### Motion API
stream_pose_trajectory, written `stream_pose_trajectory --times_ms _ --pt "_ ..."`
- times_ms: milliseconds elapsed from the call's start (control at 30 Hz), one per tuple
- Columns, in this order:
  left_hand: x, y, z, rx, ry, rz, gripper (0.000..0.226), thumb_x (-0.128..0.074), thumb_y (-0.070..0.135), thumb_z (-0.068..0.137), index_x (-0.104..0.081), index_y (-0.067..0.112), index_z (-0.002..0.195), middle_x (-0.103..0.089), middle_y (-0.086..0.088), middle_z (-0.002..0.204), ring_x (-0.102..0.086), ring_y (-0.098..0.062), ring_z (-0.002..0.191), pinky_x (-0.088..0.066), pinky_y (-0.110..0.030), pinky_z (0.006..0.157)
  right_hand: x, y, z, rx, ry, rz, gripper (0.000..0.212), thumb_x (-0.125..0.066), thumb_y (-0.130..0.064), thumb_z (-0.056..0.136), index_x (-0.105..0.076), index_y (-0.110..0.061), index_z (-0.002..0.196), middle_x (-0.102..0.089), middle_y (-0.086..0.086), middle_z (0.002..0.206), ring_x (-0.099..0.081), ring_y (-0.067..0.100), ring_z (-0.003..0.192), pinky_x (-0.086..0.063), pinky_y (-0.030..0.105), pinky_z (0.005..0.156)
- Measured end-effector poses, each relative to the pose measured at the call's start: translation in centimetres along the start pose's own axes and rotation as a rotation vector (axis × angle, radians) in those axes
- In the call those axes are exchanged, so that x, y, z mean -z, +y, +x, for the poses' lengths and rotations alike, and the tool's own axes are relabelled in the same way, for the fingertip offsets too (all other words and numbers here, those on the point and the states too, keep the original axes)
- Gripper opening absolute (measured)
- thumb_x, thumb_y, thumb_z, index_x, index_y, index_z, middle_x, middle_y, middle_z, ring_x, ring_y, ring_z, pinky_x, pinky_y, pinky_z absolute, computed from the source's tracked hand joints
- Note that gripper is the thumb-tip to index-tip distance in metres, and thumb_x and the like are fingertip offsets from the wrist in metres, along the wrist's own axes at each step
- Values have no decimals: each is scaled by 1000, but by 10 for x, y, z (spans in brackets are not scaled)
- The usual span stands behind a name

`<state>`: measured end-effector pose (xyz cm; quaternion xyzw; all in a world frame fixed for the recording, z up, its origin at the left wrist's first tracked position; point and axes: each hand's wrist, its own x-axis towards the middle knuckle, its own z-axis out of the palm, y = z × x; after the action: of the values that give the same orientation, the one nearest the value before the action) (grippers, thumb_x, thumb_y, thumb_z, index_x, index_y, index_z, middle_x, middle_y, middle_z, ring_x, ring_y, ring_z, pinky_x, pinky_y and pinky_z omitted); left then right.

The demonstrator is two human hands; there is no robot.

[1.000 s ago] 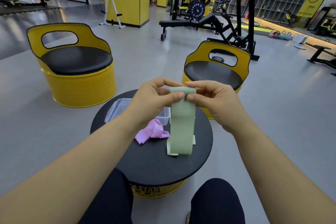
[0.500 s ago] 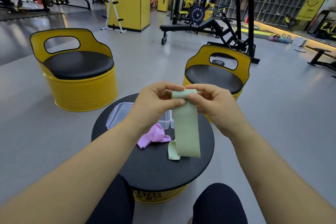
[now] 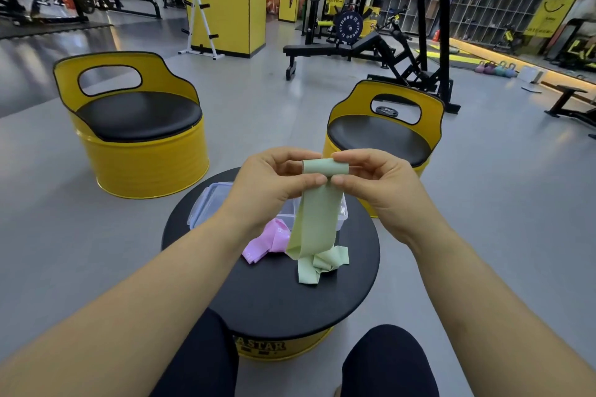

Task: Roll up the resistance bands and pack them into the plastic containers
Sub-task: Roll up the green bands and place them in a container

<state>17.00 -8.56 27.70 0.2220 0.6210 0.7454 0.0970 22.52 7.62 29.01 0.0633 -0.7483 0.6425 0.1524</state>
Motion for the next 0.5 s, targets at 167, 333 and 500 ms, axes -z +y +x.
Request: stream_pose_trajectory --times_ms 167,333,500 --pt "-2 -1 0 -53 -17 3 31 -70 -11 71 -68 16 86 -72 2 73 -68 -10 73 -54 -19 70 0 1 -2 -71 -19 18 32 -66 -25 76 -63 -19 107 -69 2 97 -68 13 90 -57 26 76" --pt "-2 -1 -1 -69 -29 16 33 -69 -13 72 -68 17 86 -73 5 74 -68 -7 75 -54 -19 72 -2 3 -4 -77 14 22 19 -63 -13 85 -66 -9 103 -73 -2 86 -70 13 83 -59 29 73" --pt "0 -5 -1 3 -50 38 36 -78 11 71 -63 25 102 -70 -6 100 -68 -17 88 -56 -33 77 -4 3 -3 -83 12 125 21 -62 -4 83 -65 -13 101 -74 -3 84 -70 13 83 -58 26 72"
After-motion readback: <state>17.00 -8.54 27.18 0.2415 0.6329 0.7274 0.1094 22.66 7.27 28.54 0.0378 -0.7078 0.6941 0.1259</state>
